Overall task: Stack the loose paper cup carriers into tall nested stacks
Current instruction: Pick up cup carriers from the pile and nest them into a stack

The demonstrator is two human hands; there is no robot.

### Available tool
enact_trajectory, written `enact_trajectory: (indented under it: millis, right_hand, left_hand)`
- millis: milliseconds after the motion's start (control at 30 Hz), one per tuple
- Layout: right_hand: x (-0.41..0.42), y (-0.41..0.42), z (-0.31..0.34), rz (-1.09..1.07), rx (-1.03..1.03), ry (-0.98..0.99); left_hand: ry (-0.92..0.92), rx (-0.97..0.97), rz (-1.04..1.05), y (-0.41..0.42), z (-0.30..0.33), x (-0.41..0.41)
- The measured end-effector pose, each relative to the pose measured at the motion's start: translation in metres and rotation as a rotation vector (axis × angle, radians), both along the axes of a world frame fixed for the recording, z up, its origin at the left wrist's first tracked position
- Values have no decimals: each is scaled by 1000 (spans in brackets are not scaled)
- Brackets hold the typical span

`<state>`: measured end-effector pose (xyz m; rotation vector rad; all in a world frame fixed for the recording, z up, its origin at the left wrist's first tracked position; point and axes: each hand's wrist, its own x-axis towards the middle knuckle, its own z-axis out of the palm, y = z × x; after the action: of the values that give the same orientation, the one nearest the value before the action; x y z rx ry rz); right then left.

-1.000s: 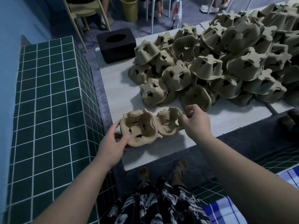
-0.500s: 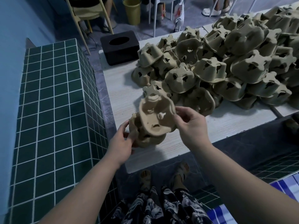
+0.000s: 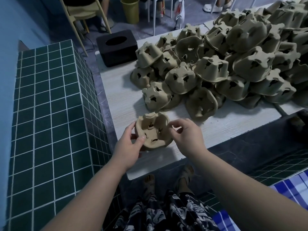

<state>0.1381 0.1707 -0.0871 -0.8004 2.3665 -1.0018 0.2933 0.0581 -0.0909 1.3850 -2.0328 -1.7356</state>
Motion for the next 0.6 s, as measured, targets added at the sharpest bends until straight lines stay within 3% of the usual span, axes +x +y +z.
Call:
enact_trajectory:
  millis: [100, 233, 300, 600]
  right_hand:
    - [-13, 8, 2, -40, 43, 110]
    - [-54, 25, 13, -370, -45, 189]
    - [-76, 30, 16, -437, -52, 207]
    - [-98, 34, -2, -467, -6, 25]
  left_hand:
    - [-3, 8, -10, 2, -4, -7]
    - [-1, 10, -22, 4, -7, -18]
    - [0, 12, -30, 5, -5, -26]
    - [-31, -5, -46, 4, -6, -41]
